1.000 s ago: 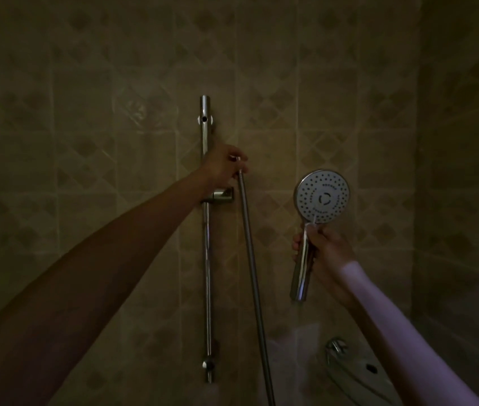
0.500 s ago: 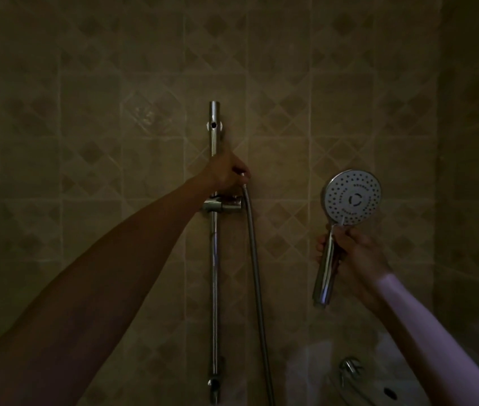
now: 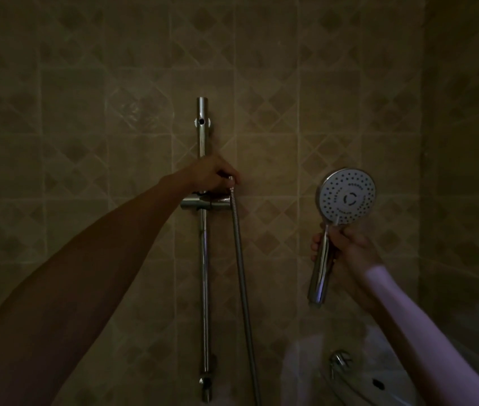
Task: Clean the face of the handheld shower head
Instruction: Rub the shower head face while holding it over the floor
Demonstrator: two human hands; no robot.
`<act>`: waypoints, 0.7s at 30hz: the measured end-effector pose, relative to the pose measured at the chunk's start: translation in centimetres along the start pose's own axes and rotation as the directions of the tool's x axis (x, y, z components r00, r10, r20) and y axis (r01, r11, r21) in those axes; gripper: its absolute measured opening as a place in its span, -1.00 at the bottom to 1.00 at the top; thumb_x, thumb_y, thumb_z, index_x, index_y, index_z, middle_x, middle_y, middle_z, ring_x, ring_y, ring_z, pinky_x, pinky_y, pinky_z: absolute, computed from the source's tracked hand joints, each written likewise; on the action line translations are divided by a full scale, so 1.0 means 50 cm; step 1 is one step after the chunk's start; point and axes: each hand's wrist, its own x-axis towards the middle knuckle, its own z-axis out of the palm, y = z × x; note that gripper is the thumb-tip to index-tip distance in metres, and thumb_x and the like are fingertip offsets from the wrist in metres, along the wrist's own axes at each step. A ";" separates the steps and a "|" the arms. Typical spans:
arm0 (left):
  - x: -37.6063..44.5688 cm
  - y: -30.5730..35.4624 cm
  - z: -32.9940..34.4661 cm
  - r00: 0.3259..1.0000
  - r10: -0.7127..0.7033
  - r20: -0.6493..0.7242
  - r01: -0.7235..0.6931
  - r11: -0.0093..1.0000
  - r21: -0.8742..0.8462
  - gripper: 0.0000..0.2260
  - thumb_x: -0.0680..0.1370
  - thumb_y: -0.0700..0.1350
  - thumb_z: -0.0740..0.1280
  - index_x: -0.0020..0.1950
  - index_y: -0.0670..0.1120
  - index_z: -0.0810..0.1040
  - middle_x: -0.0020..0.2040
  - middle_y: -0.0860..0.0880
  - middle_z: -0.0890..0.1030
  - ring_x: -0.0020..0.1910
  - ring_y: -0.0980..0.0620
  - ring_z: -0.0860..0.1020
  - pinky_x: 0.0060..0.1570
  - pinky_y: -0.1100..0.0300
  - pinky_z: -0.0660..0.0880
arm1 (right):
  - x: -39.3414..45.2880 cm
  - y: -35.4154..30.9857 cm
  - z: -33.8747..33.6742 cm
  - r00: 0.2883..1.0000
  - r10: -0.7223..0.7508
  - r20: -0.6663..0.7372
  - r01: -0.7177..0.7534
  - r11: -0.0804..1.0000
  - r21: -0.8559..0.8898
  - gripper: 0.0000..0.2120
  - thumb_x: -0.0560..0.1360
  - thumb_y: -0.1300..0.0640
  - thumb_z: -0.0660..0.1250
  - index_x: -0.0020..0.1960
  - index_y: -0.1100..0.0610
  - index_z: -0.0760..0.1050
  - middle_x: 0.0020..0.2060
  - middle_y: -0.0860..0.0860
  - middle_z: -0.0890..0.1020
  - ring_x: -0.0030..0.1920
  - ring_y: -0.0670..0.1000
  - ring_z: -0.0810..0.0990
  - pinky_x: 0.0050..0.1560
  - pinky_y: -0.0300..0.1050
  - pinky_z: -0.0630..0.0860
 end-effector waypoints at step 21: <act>-0.102 0.013 0.076 0.993 -0.019 -0.113 0.035 0.989 0.143 -0.72 0.60 -0.12 0.23 0.27 -0.15 0.55 0.18 -0.17 0.62 0.15 -0.11 0.56 0.05 0.23 0.37 | -0.015 0.064 0.030 0.998 0.056 0.038 -0.057 0.998 0.035 -0.86 0.60 0.21 0.19 -0.05 0.20 0.50 -0.32 0.09 0.61 -0.24 0.08 0.58 -0.03 0.07 0.52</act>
